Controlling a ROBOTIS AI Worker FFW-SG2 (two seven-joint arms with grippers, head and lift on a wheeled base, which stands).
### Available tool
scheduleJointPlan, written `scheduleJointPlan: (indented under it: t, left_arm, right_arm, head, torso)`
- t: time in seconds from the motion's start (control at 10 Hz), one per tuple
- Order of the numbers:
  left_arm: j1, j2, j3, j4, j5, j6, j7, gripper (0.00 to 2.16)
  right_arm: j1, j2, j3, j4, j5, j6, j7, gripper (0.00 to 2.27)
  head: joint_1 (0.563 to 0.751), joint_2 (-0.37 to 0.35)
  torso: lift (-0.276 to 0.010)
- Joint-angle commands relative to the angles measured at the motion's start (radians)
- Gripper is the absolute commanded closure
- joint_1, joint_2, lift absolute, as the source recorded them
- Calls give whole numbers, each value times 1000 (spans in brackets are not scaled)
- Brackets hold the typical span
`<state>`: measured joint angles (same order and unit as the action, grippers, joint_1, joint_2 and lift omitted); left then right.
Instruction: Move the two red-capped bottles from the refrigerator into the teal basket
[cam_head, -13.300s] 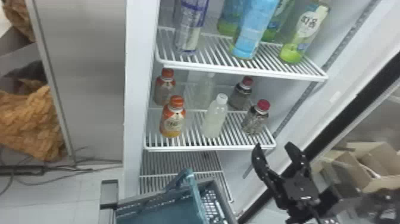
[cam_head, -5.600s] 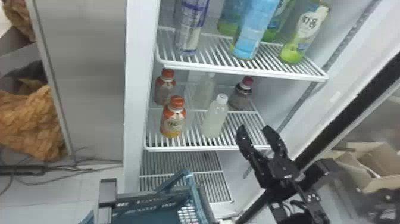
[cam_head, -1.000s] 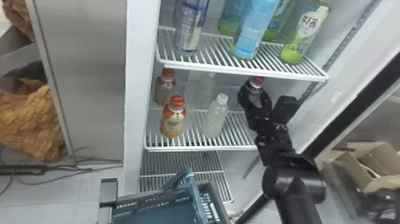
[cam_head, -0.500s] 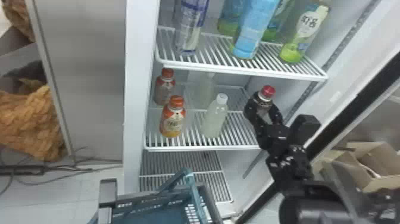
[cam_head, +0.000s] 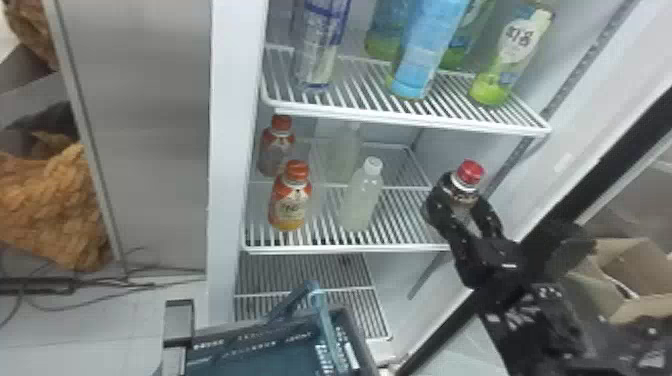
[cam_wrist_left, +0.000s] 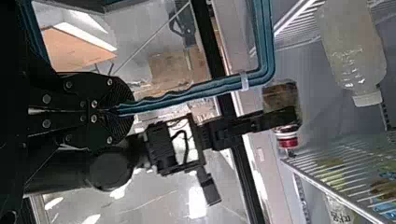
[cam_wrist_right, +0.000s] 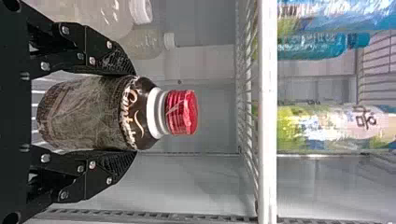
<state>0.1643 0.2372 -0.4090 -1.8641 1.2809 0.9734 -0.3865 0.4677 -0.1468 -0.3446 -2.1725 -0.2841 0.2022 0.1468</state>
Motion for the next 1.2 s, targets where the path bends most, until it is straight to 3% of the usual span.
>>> scheduleJointPlan:
  t: [0.0, 0.4, 1.1]
  left_arm:
    - [0, 1, 0, 0, 1, -4, 0, 1128]
    - [0, -1, 6, 0, 1, -14, -3, 1128]
    - [0, 1, 8, 0, -7, -14, -3, 1128]
  right_arm:
    - [84, 6, -28, -106, -11, 80, 33, 622]
    - [237, 55, -50, -219, -73, 203, 116, 622]
    - [315, 29, 65, -239, -256, 475, 198, 624]
  head:
    - [695, -350]
    - [695, -350]
    - [695, -350]
  torso:
    - [-228]
    - [-228]
    - [-228]
